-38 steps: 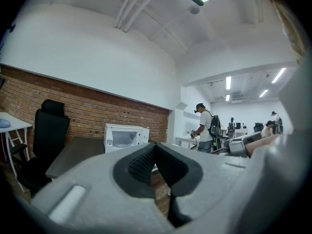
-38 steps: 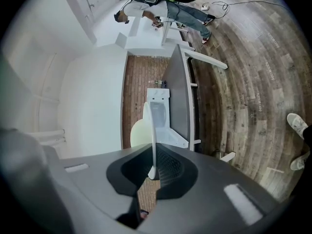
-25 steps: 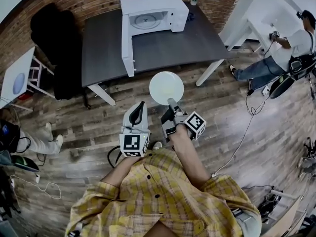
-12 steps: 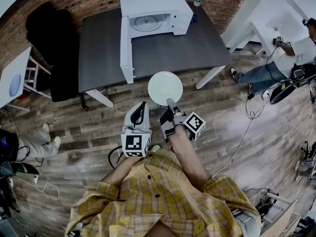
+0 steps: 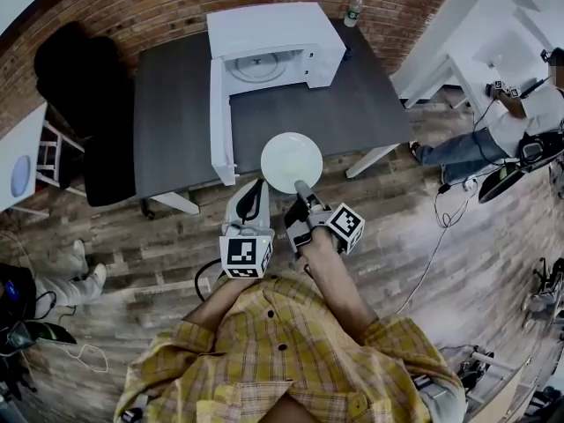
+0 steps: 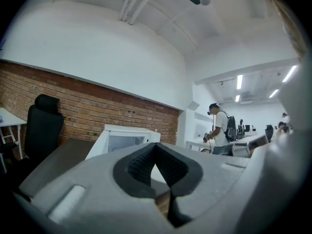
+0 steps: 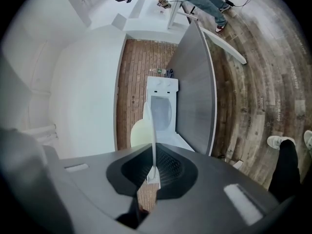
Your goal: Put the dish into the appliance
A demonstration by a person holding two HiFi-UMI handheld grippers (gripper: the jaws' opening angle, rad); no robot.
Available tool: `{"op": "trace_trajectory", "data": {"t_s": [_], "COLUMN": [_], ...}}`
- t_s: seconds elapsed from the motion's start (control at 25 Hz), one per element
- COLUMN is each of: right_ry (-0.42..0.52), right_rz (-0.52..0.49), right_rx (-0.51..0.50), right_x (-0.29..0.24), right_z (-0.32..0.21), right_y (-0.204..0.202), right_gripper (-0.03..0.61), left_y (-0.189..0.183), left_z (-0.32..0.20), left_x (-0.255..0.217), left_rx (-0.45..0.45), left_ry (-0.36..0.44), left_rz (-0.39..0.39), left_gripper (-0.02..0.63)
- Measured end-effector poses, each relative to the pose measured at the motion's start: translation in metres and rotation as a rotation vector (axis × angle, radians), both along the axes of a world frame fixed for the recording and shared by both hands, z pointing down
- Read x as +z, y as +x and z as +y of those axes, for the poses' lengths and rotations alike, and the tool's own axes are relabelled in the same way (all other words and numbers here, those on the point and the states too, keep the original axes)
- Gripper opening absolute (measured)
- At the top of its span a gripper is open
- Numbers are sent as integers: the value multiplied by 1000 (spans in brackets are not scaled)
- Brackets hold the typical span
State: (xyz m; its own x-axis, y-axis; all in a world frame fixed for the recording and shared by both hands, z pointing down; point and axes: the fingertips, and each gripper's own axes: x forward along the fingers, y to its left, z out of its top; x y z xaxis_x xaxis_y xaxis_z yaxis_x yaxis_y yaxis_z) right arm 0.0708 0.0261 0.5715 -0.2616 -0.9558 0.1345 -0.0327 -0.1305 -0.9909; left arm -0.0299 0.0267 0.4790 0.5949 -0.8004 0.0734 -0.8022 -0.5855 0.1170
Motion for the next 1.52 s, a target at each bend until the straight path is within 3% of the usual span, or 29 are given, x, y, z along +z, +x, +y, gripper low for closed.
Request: {"op": "trace_trajectory", "data": {"t_s": [0.88, 1.52], "right_ry": [-26, -35], "right_rz": [-6, 12], "right_rx": [51, 73], "right_x": [-9, -4], "right_z": [-119, -146], "right_y": [2, 14], "right_gripper": [15, 14], "left_y": [11, 19], "left_z": [-122, -149], "left_x": [-19, -9], "left_rx": [96, 122], "left_ry": [-7, -50], "left_rz": [51, 88], "left_gripper": [-2, -2]}}
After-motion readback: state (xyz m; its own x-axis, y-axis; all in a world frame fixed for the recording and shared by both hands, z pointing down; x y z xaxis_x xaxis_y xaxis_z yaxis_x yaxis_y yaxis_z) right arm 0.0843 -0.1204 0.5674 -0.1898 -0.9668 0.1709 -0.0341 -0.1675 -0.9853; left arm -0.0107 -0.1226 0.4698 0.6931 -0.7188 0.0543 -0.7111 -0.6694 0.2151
